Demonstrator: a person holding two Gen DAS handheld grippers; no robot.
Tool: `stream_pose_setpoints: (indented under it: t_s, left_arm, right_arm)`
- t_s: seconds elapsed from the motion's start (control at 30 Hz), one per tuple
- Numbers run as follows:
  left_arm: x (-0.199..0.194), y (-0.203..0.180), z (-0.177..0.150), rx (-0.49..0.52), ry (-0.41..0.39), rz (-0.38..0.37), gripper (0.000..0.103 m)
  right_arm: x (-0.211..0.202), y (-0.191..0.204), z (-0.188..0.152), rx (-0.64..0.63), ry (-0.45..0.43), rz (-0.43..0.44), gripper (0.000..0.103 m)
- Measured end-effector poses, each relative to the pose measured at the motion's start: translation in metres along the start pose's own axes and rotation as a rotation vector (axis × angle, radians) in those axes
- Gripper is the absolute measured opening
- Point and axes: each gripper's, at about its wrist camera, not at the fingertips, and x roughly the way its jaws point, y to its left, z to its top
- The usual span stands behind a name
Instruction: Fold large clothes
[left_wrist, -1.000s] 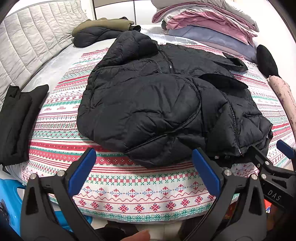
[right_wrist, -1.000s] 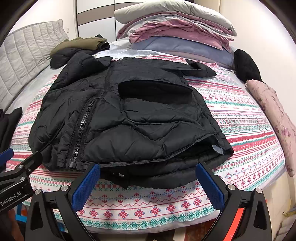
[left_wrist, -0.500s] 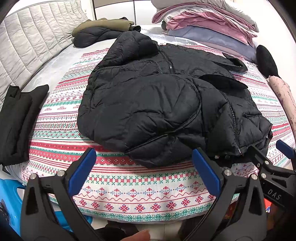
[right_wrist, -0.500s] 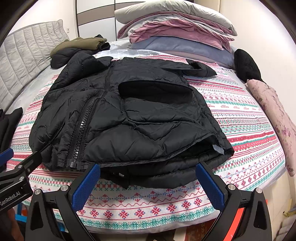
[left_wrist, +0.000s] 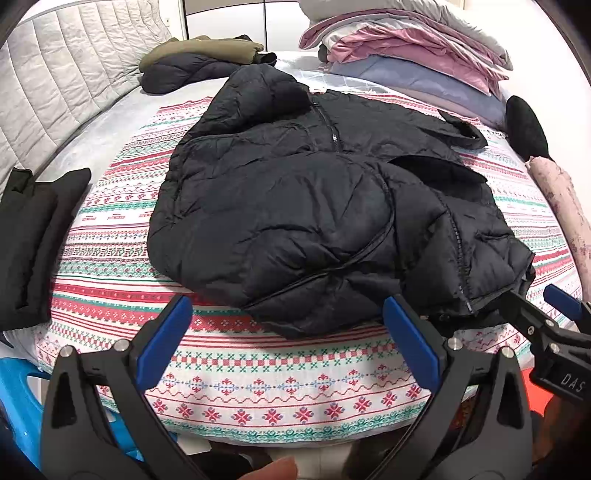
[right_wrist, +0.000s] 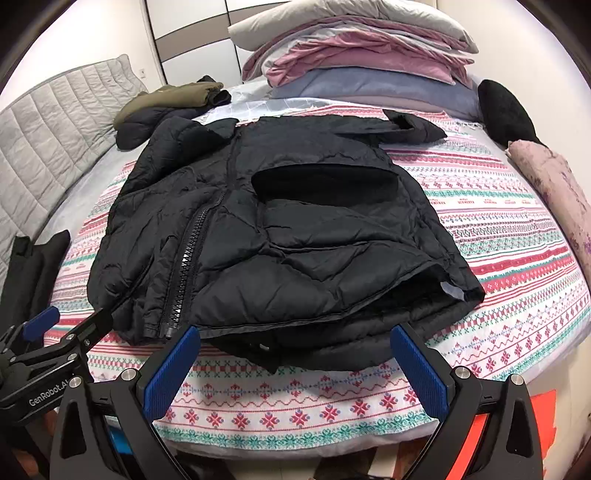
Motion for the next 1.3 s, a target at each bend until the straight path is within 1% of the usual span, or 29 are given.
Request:
stream_pose_setpoints:
  t_s: [0.07, 0.2, 0.23, 0.3, 0.33, 0.37, 0.47, 0.57, 0.6, 0.63, 0.7, 0.73, 0.77, 0.83, 0.9, 0.93, 1.03, 1.07, 1.13, 1.17, 1.2, 1.3]
  left_arm:
    - [0.001, -0.002, 0.003, 0.006, 0.014, -0.012, 0.103]
    - [-0.002, -0.004, 0.005, -0.008, -0.017, -0.01, 0.103]
    - [-0.002, -0.004, 0.005, 0.005, -0.017, 0.01, 0.103]
    - [-0.002, -0.005, 0.007, 0.003, -0.022, -0.002, 0.103]
    - [-0.002, -0.007, 0.008, 0.021, -0.036, 0.017, 0.103]
    - [-0.002, -0.007, 0.009, 0.019, -0.035, 0.015, 0.103]
    - [0.001, -0.006, 0.011, 0.036, -0.018, 0.024, 0.103]
    - [0.004, 0.003, 0.017, 0.075, 0.016, -0.024, 0.103]
    - [0.004, 0.01, 0.019, 0.069, 0.012, -0.036, 0.103]
    - [0.004, 0.022, 0.023, 0.043, 0.009, -0.047, 0.103]
    - [0.009, 0.05, 0.031, -0.007, 0.055, -0.062, 0.103]
    - [0.013, 0.061, 0.032, -0.029, 0.078, -0.071, 0.103]
    - [0.013, 0.072, 0.035, -0.041, 0.063, -0.055, 0.103]
    - [0.02, 0.099, 0.038, -0.088, 0.072, -0.039, 0.103]
    - [0.03, 0.12, 0.039, -0.123, 0.074, -0.035, 0.103]
    - [0.037, 0.131, 0.038, -0.143, 0.072, -0.039, 0.103]
    - [0.062, 0.152, 0.029, -0.202, 0.067, -0.085, 0.102]
    - [0.071, 0.158, 0.026, -0.201, 0.044, -0.098, 0.102]
    - [0.091, 0.169, 0.022, -0.205, 0.034, -0.131, 0.101]
    - [0.102, 0.175, 0.02, -0.205, 0.025, -0.168, 0.096]
    - [0.111, 0.181, 0.02, -0.211, 0.016, -0.221, 0.096]
    - [0.14, 0.197, 0.017, -0.239, 0.068, -0.352, 0.09]
  right_arm:
    - [-0.002, -0.003, 0.001, 0.004, 0.009, 0.005, 0.103]
    - [-0.01, -0.018, 0.005, 0.042, 0.005, -0.007, 0.103]
    - [-0.012, -0.021, 0.006, 0.047, -0.003, -0.01, 0.103]
    - [-0.019, -0.028, 0.01, 0.058, -0.049, -0.031, 0.103]
    - [-0.02, -0.029, 0.012, 0.055, -0.065, -0.046, 0.103]
    - [-0.022, -0.031, 0.013, 0.044, -0.087, -0.07, 0.103]
    - [-0.022, -0.033, 0.015, 0.009, -0.103, -0.105, 0.103]
    - [-0.017, -0.038, 0.017, 0.006, -0.088, -0.049, 0.103]
    - [-0.016, -0.041, 0.019, 0.006, -0.083, -0.023, 0.103]
    - [-0.015, -0.045, 0.02, 0.006, -0.082, -0.009, 0.103]
    - [-0.013, -0.058, 0.025, 0.013, -0.08, 0.018, 0.103]
    - [-0.012, -0.064, 0.027, 0.019, -0.079, 0.046, 0.103]
    - [-0.012, -0.072, 0.03, 0.033, -0.077, 0.084, 0.103]
    - [-0.009, -0.092, 0.034, 0.086, -0.052, 0.153, 0.103]
    - [-0.005, -0.108, 0.038, 0.119, -0.041, 0.18, 0.103]
    - [-0.002, -0.117, 0.04, 0.134, -0.044, 0.194, 0.103]
    - [0.011, -0.147, 0.04, 0.2, -0.035, 0.263, 0.103]
    - [0.015, -0.156, 0.038, 0.226, -0.031, 0.284, 0.103]
    - [0.024, -0.174, 0.031, 0.275, -0.023, 0.332, 0.103]
    - [0.027, -0.18, 0.028, 0.293, -0.019, 0.348, 0.102]
    - [0.032, -0.19, 0.025, 0.322, -0.016, 0.378, 0.102]
    - [0.042, -0.212, 0.016, 0.394, 0.001, 0.454, 0.098]
